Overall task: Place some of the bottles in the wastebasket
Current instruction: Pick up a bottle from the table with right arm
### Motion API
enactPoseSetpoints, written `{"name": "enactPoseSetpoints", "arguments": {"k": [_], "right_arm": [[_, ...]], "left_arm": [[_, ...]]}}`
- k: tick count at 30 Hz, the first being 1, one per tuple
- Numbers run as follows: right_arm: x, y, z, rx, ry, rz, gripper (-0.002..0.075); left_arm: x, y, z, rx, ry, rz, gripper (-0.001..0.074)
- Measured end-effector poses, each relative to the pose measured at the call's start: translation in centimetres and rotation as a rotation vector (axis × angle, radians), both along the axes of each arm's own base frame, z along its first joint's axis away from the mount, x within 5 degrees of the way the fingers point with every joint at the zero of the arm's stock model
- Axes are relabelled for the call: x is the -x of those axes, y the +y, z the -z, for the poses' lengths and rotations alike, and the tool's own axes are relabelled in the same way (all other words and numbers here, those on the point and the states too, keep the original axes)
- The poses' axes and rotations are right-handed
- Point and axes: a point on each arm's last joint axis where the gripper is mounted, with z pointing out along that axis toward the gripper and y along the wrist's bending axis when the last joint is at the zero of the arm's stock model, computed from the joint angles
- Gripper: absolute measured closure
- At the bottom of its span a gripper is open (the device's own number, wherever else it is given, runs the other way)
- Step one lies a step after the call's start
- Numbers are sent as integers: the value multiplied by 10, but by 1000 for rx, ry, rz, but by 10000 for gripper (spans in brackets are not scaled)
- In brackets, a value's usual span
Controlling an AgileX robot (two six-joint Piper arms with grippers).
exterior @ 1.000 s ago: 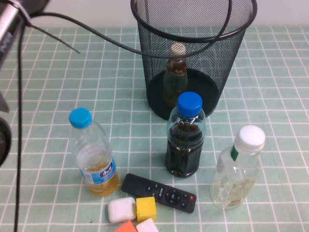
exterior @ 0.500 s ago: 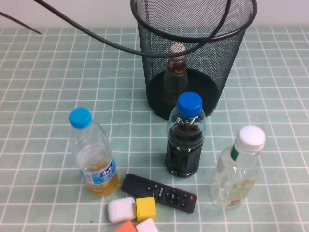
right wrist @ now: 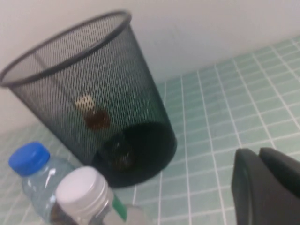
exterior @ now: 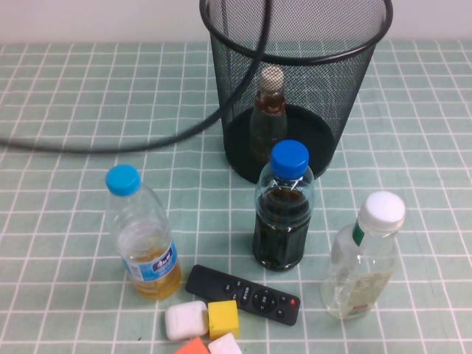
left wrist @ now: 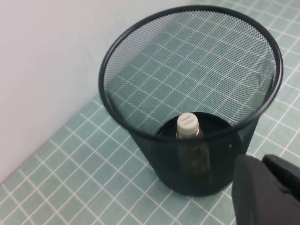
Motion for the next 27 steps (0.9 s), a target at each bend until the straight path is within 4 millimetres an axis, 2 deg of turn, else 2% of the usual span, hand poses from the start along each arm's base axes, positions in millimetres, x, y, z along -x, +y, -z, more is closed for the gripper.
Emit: {"name": "enactPoseSetpoints", "arguments": {"k": [5, 11, 17, 18, 22, 27], "right_arm": [[-24, 6, -37, 126, 258, -145, 733], [-57, 7, -69, 252, 481, -301, 727], [-87, 12, -88, 309, 533, -394, 726], [-90, 14, -90, 316, 534, -414, 726], [-102, 33, -98, 358, 522, -533, 726], [-107, 59, -106, 439, 450, -637, 726]], "left_arm": [[46, 24, 20, 43, -56, -46, 736], [95, 50, 79, 89, -99, -104, 736], [149, 80, 144, 208, -173, -183, 736], [157, 84, 160, 223, -174, -195, 736], [185, 98, 201, 297, -211, -225, 736], [207, 109, 241, 362, -239, -235, 736]]}}
